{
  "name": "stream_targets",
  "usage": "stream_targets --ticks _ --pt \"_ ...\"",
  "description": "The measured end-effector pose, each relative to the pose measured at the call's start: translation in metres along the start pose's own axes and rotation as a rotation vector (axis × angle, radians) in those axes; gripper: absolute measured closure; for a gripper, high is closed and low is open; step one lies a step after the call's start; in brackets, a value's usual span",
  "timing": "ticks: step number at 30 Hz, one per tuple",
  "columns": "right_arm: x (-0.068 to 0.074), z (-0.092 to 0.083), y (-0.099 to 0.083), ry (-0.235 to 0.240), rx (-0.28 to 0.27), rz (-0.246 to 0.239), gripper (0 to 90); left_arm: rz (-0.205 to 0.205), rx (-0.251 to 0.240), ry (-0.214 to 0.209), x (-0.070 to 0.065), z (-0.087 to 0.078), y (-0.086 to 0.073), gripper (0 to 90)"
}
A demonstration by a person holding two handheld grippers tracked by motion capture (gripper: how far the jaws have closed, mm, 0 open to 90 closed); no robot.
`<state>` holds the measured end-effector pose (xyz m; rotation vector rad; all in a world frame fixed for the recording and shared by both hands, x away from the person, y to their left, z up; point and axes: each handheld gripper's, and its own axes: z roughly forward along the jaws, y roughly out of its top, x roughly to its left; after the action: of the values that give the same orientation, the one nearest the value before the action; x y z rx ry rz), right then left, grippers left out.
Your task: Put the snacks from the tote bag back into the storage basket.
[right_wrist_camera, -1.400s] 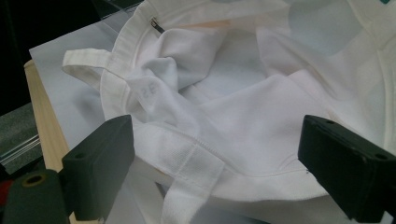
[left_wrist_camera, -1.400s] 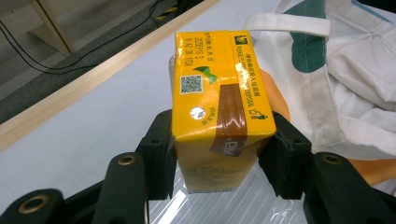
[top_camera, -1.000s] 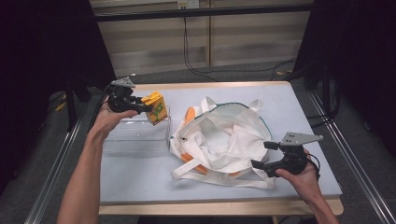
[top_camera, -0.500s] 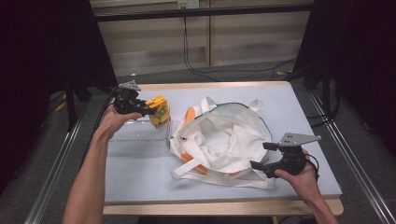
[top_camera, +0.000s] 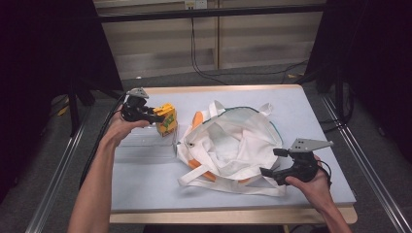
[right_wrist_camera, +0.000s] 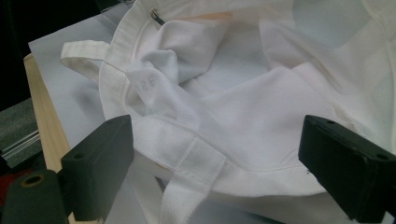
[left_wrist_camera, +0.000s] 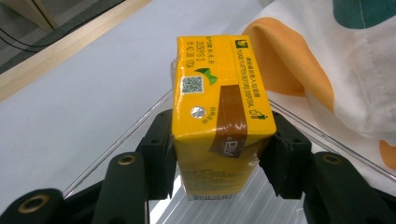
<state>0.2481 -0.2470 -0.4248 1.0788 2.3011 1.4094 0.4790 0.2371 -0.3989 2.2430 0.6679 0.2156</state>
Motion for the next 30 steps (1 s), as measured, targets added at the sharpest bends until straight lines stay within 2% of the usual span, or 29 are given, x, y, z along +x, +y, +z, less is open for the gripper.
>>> stream_targets --ticks 4,8,14,15,17,19,22,23,26,30 --pt "0.0000 0.0001 0.0002 0.000 0.000 -0.002 10.3 -0.002 -0.012 -0.008 0.0014 0.0017 -0.0027 50.3" --pt "0.0002 0.0003 0.0002 0.000 0.001 -0.002 10.3 0.003 -0.021 0.005 0.0007 0.0023 -0.0058 50.0" --pt "0.0005 0.0004 0.0003 0.001 0.000 -0.004 10.3 -0.009 -0.006 0.047 -0.0019 0.0033 -0.0051 48.2" --pt "0.0005 0.0002 0.0004 0.000 0.000 -0.005 10.3 -0.021 -0.007 0.049 -0.0026 0.0037 -0.0050 46.9" --pt "0.0005 0.0001 0.0004 0.000 -0.001 -0.006 10.3 -0.024 -0.005 0.059 -0.0027 0.0045 -0.0047 42.5" --pt "0.0006 0.0003 0.0002 0.001 0.001 -0.006 10.3 -0.021 0.003 0.065 -0.0028 0.0043 -0.0045 42.0" --pt "0.0007 0.0005 0.0001 0.003 0.002 -0.005 10.3 -0.044 0.004 0.076 -0.0030 0.0041 -0.0045 36.5" --pt "0.0008 0.0004 0.0001 0.003 0.002 -0.006 10.3 -0.040 0.009 0.082 -0.0027 0.0037 -0.0044 35.3" --pt "0.0010 0.0003 0.0004 0.003 0.002 -0.006 10.3 -0.078 0.009 0.084 -0.0021 0.0024 -0.0052 24.7" --pt "0.0013 0.0008 0.0003 0.003 0.004 -0.008 10.3 -0.078 0.024 0.090 -0.0028 -0.0016 -0.0056 19.8"
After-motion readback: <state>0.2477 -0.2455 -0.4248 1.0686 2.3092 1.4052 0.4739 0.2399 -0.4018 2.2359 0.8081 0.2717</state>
